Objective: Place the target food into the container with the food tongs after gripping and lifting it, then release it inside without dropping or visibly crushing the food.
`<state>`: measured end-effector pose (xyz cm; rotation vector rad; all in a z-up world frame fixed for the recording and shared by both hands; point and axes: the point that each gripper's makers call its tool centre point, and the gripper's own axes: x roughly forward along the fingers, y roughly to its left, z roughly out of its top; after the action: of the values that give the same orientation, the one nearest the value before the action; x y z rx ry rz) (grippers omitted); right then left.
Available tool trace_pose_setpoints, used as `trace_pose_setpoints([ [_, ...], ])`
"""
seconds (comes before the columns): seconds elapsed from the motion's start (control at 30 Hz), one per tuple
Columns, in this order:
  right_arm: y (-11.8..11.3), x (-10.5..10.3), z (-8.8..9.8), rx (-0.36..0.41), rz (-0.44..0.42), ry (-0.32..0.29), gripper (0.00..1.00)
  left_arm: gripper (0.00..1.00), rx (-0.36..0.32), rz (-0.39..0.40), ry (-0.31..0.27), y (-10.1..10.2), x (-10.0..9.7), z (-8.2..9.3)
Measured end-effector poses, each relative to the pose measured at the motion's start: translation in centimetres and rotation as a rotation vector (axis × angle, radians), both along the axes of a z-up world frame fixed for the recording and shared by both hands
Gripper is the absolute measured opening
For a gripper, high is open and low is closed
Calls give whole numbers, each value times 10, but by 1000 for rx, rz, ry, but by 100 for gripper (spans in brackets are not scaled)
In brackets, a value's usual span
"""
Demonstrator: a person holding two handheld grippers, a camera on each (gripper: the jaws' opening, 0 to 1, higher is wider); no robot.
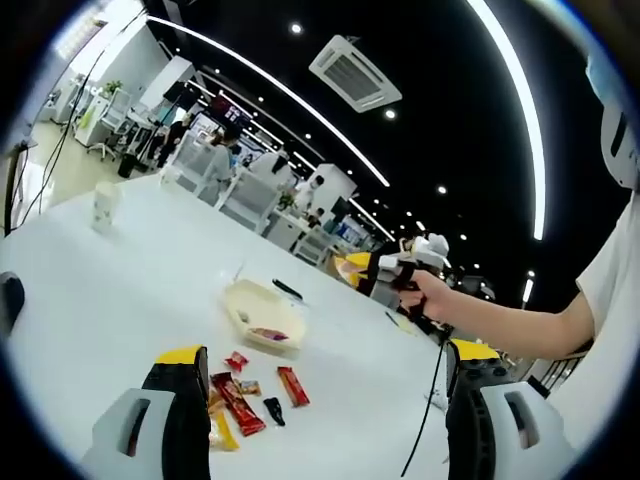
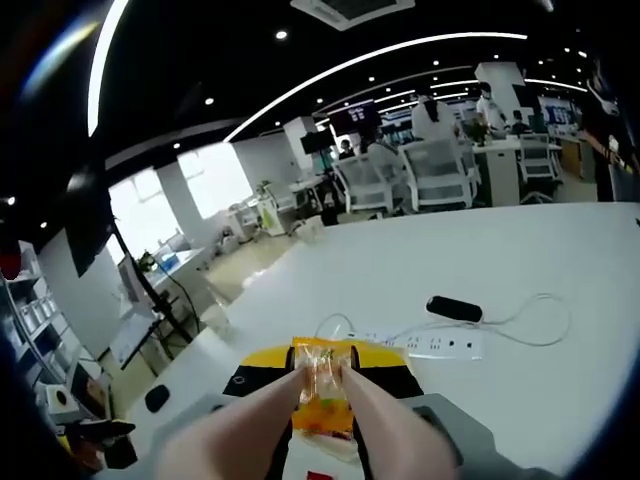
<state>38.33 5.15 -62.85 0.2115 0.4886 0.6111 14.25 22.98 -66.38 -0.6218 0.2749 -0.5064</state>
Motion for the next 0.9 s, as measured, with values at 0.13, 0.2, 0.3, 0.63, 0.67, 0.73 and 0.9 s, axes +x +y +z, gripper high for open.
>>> trace_pose_setpoints([
  [0.13,1,2,-2,-17,13,3,21,99,10,-7,7,-3,-1,-2],
  [0.2,2,3,-3,-23,20,3,21,99,8,-8,9,-3,-1,-1],
  [0.3,3,4,-3,-19,22,4,21,99,20,-16,14,-6,0,-2],
  [0.63,6,13,1,-6,27,-1,21,99,41,-29,5,-10,3,3],
  [0.67,6,14,1,-3,28,-2,21,99,44,-30,4,-11,3,4],
  [0.73,7,15,2,2,31,-2,21,99,47,-31,5,-11,2,5],
  [0.9,12,18,4,3,44,-3,21,99,50,-25,10,-11,-2,6],
])
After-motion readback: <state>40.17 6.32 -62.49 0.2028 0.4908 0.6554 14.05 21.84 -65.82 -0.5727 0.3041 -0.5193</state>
